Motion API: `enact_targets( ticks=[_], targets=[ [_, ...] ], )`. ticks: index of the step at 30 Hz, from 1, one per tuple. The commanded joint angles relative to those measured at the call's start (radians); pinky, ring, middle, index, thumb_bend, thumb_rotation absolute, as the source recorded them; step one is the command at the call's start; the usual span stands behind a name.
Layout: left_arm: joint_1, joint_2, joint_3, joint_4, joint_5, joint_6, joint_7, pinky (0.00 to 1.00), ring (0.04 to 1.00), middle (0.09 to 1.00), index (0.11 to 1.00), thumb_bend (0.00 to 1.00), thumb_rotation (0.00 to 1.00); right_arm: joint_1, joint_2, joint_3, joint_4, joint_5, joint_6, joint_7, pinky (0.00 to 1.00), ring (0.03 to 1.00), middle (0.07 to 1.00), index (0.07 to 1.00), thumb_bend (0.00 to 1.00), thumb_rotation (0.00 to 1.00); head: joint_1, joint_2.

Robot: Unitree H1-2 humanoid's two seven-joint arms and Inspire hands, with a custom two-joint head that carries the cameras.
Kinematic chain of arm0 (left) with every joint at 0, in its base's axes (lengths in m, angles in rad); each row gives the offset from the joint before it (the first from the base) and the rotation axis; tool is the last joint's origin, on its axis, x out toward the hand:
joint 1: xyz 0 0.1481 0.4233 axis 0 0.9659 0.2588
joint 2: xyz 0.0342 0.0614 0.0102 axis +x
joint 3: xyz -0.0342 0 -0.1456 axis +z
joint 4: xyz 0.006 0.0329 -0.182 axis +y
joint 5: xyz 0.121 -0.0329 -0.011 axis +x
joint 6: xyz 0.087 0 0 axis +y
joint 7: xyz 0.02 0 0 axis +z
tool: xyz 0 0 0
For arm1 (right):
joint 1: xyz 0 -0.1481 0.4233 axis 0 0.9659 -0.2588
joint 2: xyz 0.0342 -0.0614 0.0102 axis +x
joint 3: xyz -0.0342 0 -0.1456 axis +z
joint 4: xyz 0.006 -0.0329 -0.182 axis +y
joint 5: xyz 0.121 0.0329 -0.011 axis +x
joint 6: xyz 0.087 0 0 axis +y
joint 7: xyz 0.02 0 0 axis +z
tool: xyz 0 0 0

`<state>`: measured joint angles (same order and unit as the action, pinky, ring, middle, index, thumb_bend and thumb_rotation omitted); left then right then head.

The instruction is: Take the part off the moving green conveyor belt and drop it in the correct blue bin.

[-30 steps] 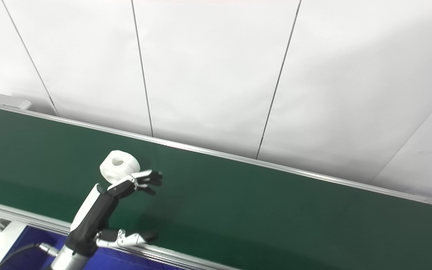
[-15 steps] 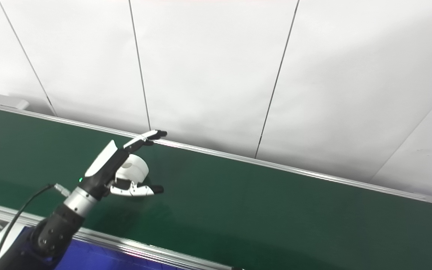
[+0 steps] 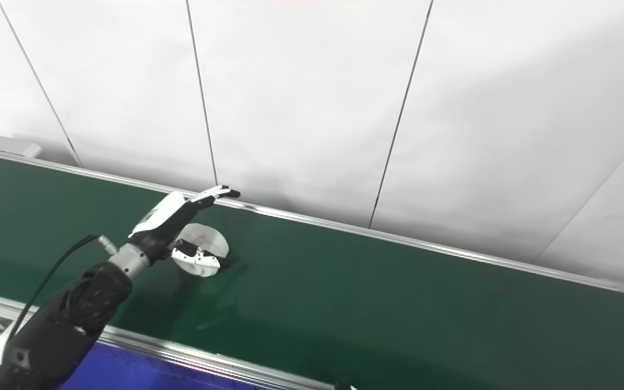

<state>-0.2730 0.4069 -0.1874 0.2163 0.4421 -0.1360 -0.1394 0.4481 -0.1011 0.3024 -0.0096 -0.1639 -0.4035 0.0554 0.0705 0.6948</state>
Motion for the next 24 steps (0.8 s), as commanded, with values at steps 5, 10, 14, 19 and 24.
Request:
enact_targets(
  ticks=[5, 10, 14, 19, 24],
  targets=[
    [-0.084, 0.042, -0.027, 0.006, 0.071, 0.038, -0.046, 1.00, 0.982, 0.974, 0.871, 0.94, 0.10, 0.015, 0.000, 0.002, -0.036, 0.013, -0.059, 0.005, 0.66, 0.753, 0.796, 0.830, 0.67, 0.13, 0.002, 0.002],
    [-0.100, 0.070, -0.073, -0.009, 0.096, 0.099, -0.148, 1.00, 0.999, 0.995, 0.879, 0.93, 0.07, 0.020, 0.001, 0.005, -0.041, 0.023, -0.058, 0.006, 0.67, 0.756, 0.797, 0.828, 0.66, 0.14, -0.001, 0.010],
    [-0.111, 0.091, -0.111, -0.021, 0.101, 0.144, -0.246, 1.00, 1.000, 0.997, 0.875, 0.94, 0.02, 0.023, 0.001, 0.004, -0.046, 0.036, -0.057, 0.010, 0.67, 0.758, 0.799, 0.830, 0.66, 0.14, 0.000, 0.014],
    [-0.121, 0.096, -0.143, -0.032, 0.105, 0.209, -0.327, 0.95, 0.962, 0.947, 0.817, 0.87, 0.00, 0.025, 0.001, 0.002, -0.050, 0.039, -0.057, 0.009, 0.66, 0.754, 0.796, 0.826, 0.66, 0.14, 0.002, 0.017],
    [-0.112, 0.068, -0.129, -0.042, 0.097, 0.287, -0.322, 0.41, 0.472, 0.623, 0.653, 0.51, 0.00, 0.023, 0.005, -0.002, -0.052, 0.042, -0.057, 0.005, 0.66, 0.748, 0.793, 0.822, 0.66, 0.15, 0.000, 0.026]
  ],
)
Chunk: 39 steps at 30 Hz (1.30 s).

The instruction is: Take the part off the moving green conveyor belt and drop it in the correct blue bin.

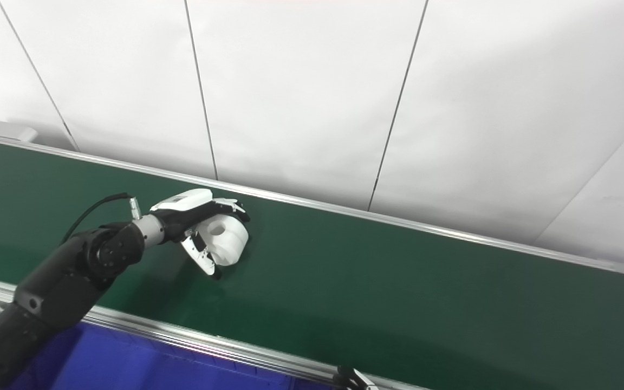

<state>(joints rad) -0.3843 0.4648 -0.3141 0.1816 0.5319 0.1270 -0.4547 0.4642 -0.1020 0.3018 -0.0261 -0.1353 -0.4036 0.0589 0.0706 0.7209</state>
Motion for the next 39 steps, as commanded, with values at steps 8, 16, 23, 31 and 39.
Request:
enact_targets(
  ticks=[8, 16, 23, 31, 39],
  targets=[
    [0.038, -0.033, 0.036, 0.001, -0.014, -0.054, 0.142, 0.44, 0.424, 0.504, 0.505, 0.50, 0.00, 0.006, 0.009, -0.005, -0.040, 0.022, -0.064, -0.006, 0.64, 0.741, 0.788, 0.811, 0.66, 0.15, -0.010, 0.011],
    [0.082, -0.045, 0.078, -0.064, -0.049, -0.087, 0.214, 0.44, 0.420, 0.510, 0.505, 0.50, 0.00, 0.026, 0.024, -0.004, -0.075, 0.032, -0.066, -0.033, 0.62, 0.731, 0.775, 0.805, 0.67, 0.42, -0.025, 0.031],
    [0.206, -0.066, 0.159, -0.237, -0.124, -0.137, 0.261, 0.35, 0.415, 0.495, 0.506, 0.50, 0.00, 0.055, 0.027, -0.005, -0.128, 0.011, -0.063, -0.043, 0.61, 0.713, 0.758, 0.797, 0.66, 0.51, -0.060, 0.079],
    [0.384, -0.066, 0.233, -0.449, -0.282, -0.202, 0.244, 0.46, 0.450, 0.509, 0.486, 0.50, 0.00, 0.095, 0.036, -0.002, -0.215, -0.033, -0.057, -0.050, 0.64, 0.723, 0.765, 0.798, 0.68, 0.48, -0.151, 0.162],
    [0.554, -0.075, 0.223, -0.551, -0.333, -0.259, 0.226, 0.44, 0.456, 0.524, 0.466, 0.50, 0.00, 0.109, 0.042, 0.001, -0.260, -0.098, -0.047, -0.054, 0.64, 0.715, 0.768, 0.785, 0.70, 0.46, -0.237, 0.205]
  ],
)
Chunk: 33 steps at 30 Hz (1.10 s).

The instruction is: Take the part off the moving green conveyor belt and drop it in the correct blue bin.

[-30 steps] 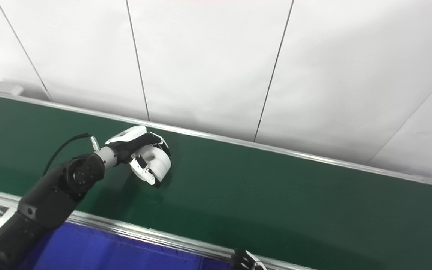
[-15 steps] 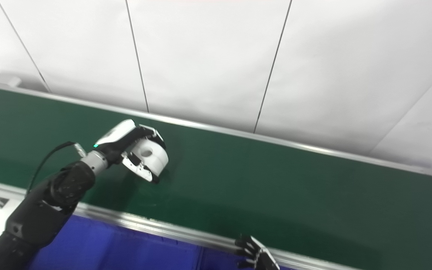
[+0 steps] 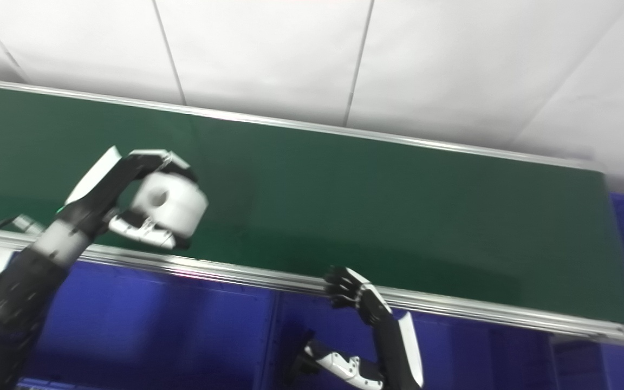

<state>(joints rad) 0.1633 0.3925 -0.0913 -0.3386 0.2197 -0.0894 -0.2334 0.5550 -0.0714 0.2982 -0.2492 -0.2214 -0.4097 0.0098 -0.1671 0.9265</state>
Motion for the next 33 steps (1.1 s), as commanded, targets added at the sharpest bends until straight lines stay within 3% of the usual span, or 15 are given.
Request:
enact_targets(
  ticks=[1, 9, 16, 23, 29, 30, 32, 33],
  targets=[
    [0.026, -0.008, -0.005, -0.035, -0.021, -0.052, 0.004, 0.44, 0.454, 0.525, 0.465, 0.50, 0.00, 0.021, 0.013, 0.005, -0.043, -0.019, -0.032, -0.005, 0.64, 0.716, 0.768, 0.785, 0.70, 0.46, -0.002, 0.000],
    [0.156, -0.028, -0.075, -0.027, -0.032, -0.102, -0.026, 0.50, 0.474, 0.514, 0.462, 0.50, 0.00, 0.038, 0.016, 0.004, -0.076, -0.046, 0.011, 0.003, 0.64, 0.731, 0.782, 0.794, 0.72, 0.48, -0.029, 0.020],
    [0.201, -0.045, -0.130, -0.013, 0.005, -0.104, -0.038, 0.51, 0.475, 0.509, 0.469, 0.50, 0.00, 0.053, 0.007, -0.003, -0.095, -0.049, 0.032, 0.006, 0.64, 0.734, 0.776, 0.798, 0.72, 0.49, -0.020, 0.031],
    [0.234, -0.077, -0.167, 0.031, 0.136, -0.115, -0.006, 0.52, 0.480, 0.512, 0.466, 0.50, 0.00, 0.056, -0.005, -0.008, -0.100, -0.024, 0.025, 0.012, 0.64, 0.715, 0.768, 0.793, 0.70, 0.48, 0.017, 0.040],
    [0.226, -0.072, -0.207, 0.079, 0.306, -0.141, 0.016, 0.53, 0.471, 0.516, 0.472, 0.50, 0.00, 0.067, 0.005, -0.010, -0.111, -0.022, 0.035, 0.008, 0.63, 0.714, 0.768, 0.790, 0.69, 0.46, 0.028, 0.048],
    [0.220, -0.068, -0.212, 0.077, 0.340, -0.125, 0.011, 0.59, 0.552, 0.521, 0.469, 0.51, 0.00, 0.067, 0.009, -0.011, -0.111, -0.016, 0.036, 0.006, 0.63, 0.710, 0.764, 0.786, 0.69, 0.43, 0.030, 0.048],
    [0.206, -0.062, -0.222, 0.069, 0.408, -0.079, -0.010, 0.65, 0.619, 0.526, 0.469, 0.51, 0.00, 0.064, 0.014, -0.014, -0.110, -0.013, 0.040, 0.004, 0.63, 0.708, 0.761, 0.785, 0.69, 0.43, 0.034, 0.049],
    [0.199, -0.057, -0.227, 0.063, 0.446, -0.057, -0.024, 0.72, 0.664, 0.598, 0.482, 0.51, 0.03, 0.061, 0.016, -0.016, -0.110, -0.014, 0.043, 0.004, 0.63, 0.707, 0.761, 0.786, 0.69, 0.44, 0.038, 0.049]
  ],
)
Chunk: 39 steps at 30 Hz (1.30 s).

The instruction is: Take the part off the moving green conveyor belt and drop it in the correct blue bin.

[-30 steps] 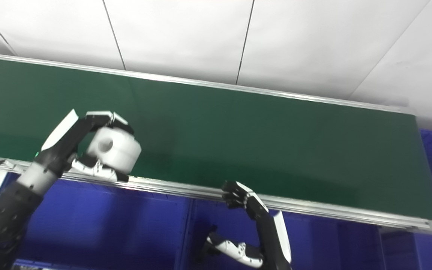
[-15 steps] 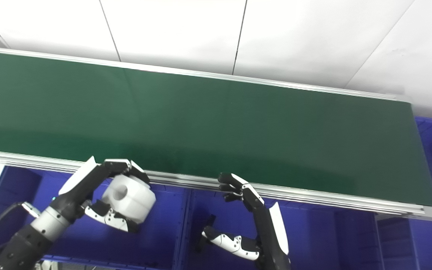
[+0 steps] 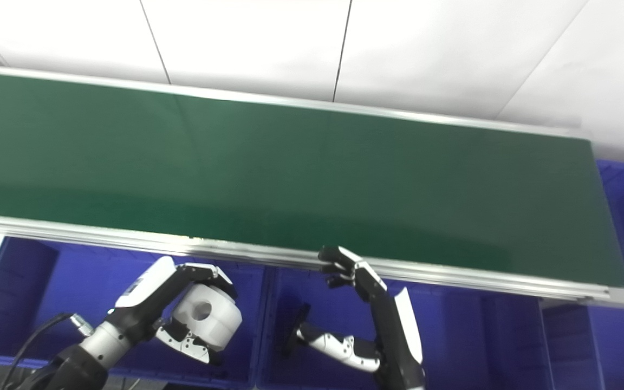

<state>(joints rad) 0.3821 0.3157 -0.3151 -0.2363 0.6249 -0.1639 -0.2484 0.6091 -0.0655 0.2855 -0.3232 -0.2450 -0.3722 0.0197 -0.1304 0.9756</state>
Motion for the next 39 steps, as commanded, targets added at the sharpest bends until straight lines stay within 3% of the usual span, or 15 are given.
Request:
enact_targets(
  ticks=[1, 2, 3, 4, 6, 9, 11, 14, 19, 22, 25, 29, 32, 34, 39],
  targets=[
    [-0.028, 0.026, -0.011, -0.051, 0.087, 0.045, -0.035, 0.78, 0.701, 0.649, 0.491, 0.50, 0.05, 0.005, 0.013, -0.005, -0.036, 0.011, 0.006, -0.006, 0.63, 0.707, 0.761, 0.787, 0.69, 0.45, 0.001, 0.000],
    [-0.038, 0.034, -0.021, -0.068, 0.136, 0.079, -0.073, 0.83, 0.729, 0.677, 0.495, 0.50, 0.07, 0.002, 0.015, -0.007, -0.036, 0.015, 0.009, -0.006, 0.63, 0.708, 0.762, 0.788, 0.69, 0.46, 0.006, 0.002],
    [-0.049, 0.041, -0.031, -0.094, 0.188, 0.127, -0.130, 0.92, 0.797, 0.735, 0.606, 0.53, 0.34, -0.001, 0.018, -0.008, -0.038, 0.018, 0.015, -0.004, 0.63, 0.707, 0.762, 0.789, 0.70, 0.45, 0.008, 0.001],
    [-0.060, 0.045, -0.040, -0.121, 0.238, 0.177, -0.189, 0.93, 0.805, 0.741, 0.629, 0.54, 0.40, -0.003, 0.019, -0.010, -0.040, 0.020, 0.020, -0.002, 0.63, 0.707, 0.762, 0.789, 0.70, 0.45, 0.010, -0.001],
    [-0.080, 0.045, -0.054, -0.160, 0.331, 0.258, -0.289, 0.99, 0.864, 0.786, 0.720, 0.60, 0.67, -0.008, 0.023, -0.013, -0.041, 0.021, 0.023, -0.002, 0.61, 0.695, 0.756, 0.787, 0.70, 0.46, 0.017, 0.001],
    [-0.102, 0.039, -0.061, -0.191, 0.429, 0.328, -0.385, 1.00, 0.932, 0.854, 0.797, 0.72, 0.85, -0.017, 0.030, -0.016, -0.034, 0.026, 0.021, -0.004, 0.61, 0.691, 0.746, 0.783, 0.71, 0.47, 0.026, -0.006],
    [-0.103, 0.035, -0.058, -0.206, 0.453, 0.353, -0.415, 1.00, 0.967, 0.902, 0.831, 0.77, 0.88, -0.019, 0.032, -0.017, -0.030, 0.024, 0.016, -0.004, 0.61, 0.694, 0.746, 0.783, 0.72, 0.49, 0.026, -0.010],
    [-0.080, 0.031, -0.031, -0.233, 0.423, 0.357, -0.397, 1.00, 0.981, 0.941, 0.857, 0.78, 0.84, -0.021, 0.034, -0.017, -0.025, 0.023, 0.005, -0.005, 0.61, 0.696, 0.746, 0.782, 0.72, 0.48, 0.022, -0.013],
    [-0.018, 0.013, 0.050, -0.243, 0.185, 0.286, -0.285, 1.00, 0.962, 0.943, 0.862, 0.80, 0.77, -0.019, 0.031, -0.013, -0.015, 0.031, -0.010, -0.003, 0.62, 0.707, 0.755, 0.782, 0.70, 0.42, 0.015, -0.026],
    [0.039, -0.037, 0.118, -0.185, -0.133, 0.148, -0.177, 0.95, 0.924, 0.912, 0.847, 0.79, 0.65, -0.012, 0.017, -0.005, -0.020, 0.018, -0.002, 0.011, 0.65, 0.723, 0.777, 0.785, 0.71, 0.45, 0.005, -0.040],
    [0.068, -0.071, 0.134, -0.136, -0.309, 0.057, -0.143, 0.83, 0.894, 0.896, 0.848, 0.79, 0.64, 0.004, 0.001, 0.003, -0.036, -0.016, 0.028, 0.027, 0.67, 0.754, 0.806, 0.805, 0.72, 0.47, -0.007, -0.057],
    [0.078, -0.107, 0.128, -0.064, -0.438, -0.099, -0.097, 0.83, 0.879, 0.883, 0.853, 0.77, 0.64, 0.024, -0.007, 0.012, -0.042, -0.056, 0.034, 0.031, 0.68, 0.784, 0.825, 0.823, 0.73, 0.46, -0.020, -0.080],
    [0.078, -0.128, 0.127, 0.010, -0.554, -0.209, -0.081, 0.84, 0.867, 0.864, 0.838, 0.76, 0.59, 0.035, -0.006, 0.017, -0.043, -0.072, 0.058, 0.036, 0.70, 0.803, 0.840, 0.837, 0.73, 0.36, -0.028, -0.094],
    [0.075, -0.122, 0.120, 0.050, -0.596, -0.241, -0.090, 0.87, 0.884, 0.877, 0.842, 0.82, 0.56, 0.043, -0.001, 0.020, -0.047, -0.086, 0.095, 0.042, 0.72, 0.820, 0.853, 0.847, 0.75, 0.22, -0.030, -0.095],
    [0.075, -0.113, 0.111, 0.098, -0.669, -0.301, -0.103, 0.85, 0.867, 0.855, 0.813, 0.87, 0.45, 0.046, 0.002, 0.031, -0.037, -0.113, 0.120, 0.037, 0.73, 0.828, 0.864, 0.856, 0.78, 0.17, -0.050, -0.099]
  ],
)
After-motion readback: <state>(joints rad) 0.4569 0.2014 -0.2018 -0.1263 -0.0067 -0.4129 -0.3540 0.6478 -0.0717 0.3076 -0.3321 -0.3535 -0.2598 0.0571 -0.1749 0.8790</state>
